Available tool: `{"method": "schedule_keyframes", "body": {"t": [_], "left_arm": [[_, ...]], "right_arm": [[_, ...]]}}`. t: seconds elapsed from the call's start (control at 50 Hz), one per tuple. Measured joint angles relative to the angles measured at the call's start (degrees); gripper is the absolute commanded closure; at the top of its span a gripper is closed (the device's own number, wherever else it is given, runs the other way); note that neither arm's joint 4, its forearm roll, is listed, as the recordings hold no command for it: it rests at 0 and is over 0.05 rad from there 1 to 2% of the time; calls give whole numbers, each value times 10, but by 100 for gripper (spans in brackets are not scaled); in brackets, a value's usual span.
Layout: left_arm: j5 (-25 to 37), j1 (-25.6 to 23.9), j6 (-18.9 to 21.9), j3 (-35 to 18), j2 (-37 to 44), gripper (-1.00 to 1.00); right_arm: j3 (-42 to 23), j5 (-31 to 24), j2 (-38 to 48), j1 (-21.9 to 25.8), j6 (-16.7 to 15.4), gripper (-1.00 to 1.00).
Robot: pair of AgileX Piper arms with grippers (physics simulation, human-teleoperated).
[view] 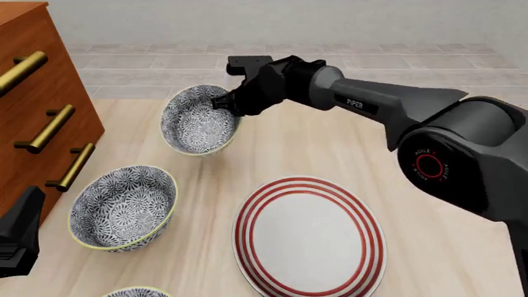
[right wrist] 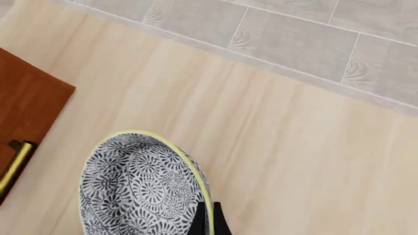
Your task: Pick up the bowl and put it in the front on the plate.
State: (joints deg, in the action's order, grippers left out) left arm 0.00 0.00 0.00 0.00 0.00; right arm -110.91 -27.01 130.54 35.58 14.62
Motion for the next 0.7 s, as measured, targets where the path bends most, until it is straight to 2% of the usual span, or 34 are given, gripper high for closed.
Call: {"method": "schedule_keyframes", "body": {"t": [0.7], "left_arm": [[0, 0, 0, 0, 0, -100]], "right_arm": [[233, 114, -169, 15, 91, 100]]}}
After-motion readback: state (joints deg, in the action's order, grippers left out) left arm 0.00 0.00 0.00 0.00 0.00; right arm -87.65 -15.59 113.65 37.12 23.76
